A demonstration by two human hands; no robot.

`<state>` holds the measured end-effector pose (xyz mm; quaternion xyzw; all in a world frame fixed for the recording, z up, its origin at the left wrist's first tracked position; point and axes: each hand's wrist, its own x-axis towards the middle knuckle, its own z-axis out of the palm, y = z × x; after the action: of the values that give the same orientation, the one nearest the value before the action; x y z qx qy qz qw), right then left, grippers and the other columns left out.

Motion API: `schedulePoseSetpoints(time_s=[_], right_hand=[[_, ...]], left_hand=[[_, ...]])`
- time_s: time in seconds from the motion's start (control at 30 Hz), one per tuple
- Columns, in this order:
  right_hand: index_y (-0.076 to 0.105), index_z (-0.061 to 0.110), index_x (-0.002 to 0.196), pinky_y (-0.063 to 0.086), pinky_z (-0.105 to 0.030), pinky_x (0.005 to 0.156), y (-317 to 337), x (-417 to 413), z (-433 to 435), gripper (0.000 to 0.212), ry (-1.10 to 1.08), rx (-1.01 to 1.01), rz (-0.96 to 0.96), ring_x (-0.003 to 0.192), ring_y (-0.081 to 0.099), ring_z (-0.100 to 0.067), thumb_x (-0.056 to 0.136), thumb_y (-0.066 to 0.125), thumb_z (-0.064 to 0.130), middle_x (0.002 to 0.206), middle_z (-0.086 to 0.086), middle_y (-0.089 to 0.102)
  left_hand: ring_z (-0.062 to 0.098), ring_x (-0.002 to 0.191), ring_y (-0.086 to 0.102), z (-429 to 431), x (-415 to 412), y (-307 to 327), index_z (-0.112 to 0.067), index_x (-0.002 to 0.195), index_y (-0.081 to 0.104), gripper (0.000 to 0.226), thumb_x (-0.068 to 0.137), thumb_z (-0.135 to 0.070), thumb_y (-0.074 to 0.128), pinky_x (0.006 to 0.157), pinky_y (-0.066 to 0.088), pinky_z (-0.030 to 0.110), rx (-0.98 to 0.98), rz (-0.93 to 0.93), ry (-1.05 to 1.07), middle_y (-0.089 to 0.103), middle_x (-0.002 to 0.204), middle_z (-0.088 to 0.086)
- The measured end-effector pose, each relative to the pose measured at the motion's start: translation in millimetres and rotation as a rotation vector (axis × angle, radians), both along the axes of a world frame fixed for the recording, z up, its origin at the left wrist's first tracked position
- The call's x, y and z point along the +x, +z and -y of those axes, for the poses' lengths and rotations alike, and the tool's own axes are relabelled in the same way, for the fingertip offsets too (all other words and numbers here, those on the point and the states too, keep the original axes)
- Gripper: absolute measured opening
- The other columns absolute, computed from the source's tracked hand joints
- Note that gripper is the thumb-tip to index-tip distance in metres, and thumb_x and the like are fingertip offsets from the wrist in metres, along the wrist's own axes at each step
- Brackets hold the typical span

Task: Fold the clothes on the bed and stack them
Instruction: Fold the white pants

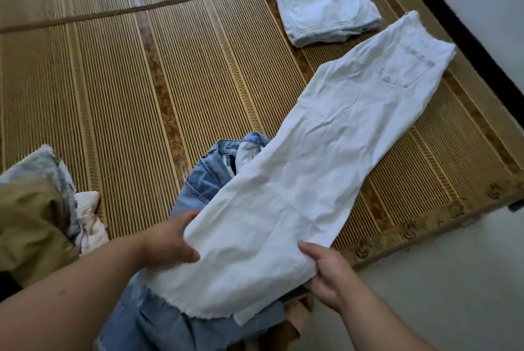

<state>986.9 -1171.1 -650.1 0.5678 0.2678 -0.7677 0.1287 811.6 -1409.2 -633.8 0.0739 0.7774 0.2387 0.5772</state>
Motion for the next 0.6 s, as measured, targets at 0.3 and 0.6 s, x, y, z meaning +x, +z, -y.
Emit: schedulePoseSetpoints(time_s=[0.3, 0.6], right_hand=[[0.056, 0.011, 0.115, 0.057, -0.041, 0.070, 43.8, -52.6, 20.4, 0.032, -0.251, 0.423, -0.024, 0.085, 0.068, -0.028, 0.085, 0.064, 0.000, 0.102, -0.012, 0.070], [0.041, 0.022, 0.141, 0.054, -0.031, 0.056, 80.2, -180.0, 12.9, 0.055, 0.215, 0.629, -0.086, 0.077, 0.060, -0.022, 0.091, 0.043, 0.000, 0.116, -0.010, 0.056]], left_hand=[[0.033, 0.081, 0.071, 34.1, -21.5, 16.6, -0.026, 0.120, 0.054, 0.046, 0.079, -0.008, 0.064, 0.058, 0.058, 0.034, 0.309, 0.273, 0.616, 0.074, 0.097, 0.010], [0.029, 0.102, 0.067, 1.7, -34.0, 27.1, -0.028, 0.109, 0.065, 0.040, 0.092, -0.056, 0.041, 0.093, 0.042, 0.048, 0.624, 0.368, 1.236, 0.070, 0.113, 0.009]])
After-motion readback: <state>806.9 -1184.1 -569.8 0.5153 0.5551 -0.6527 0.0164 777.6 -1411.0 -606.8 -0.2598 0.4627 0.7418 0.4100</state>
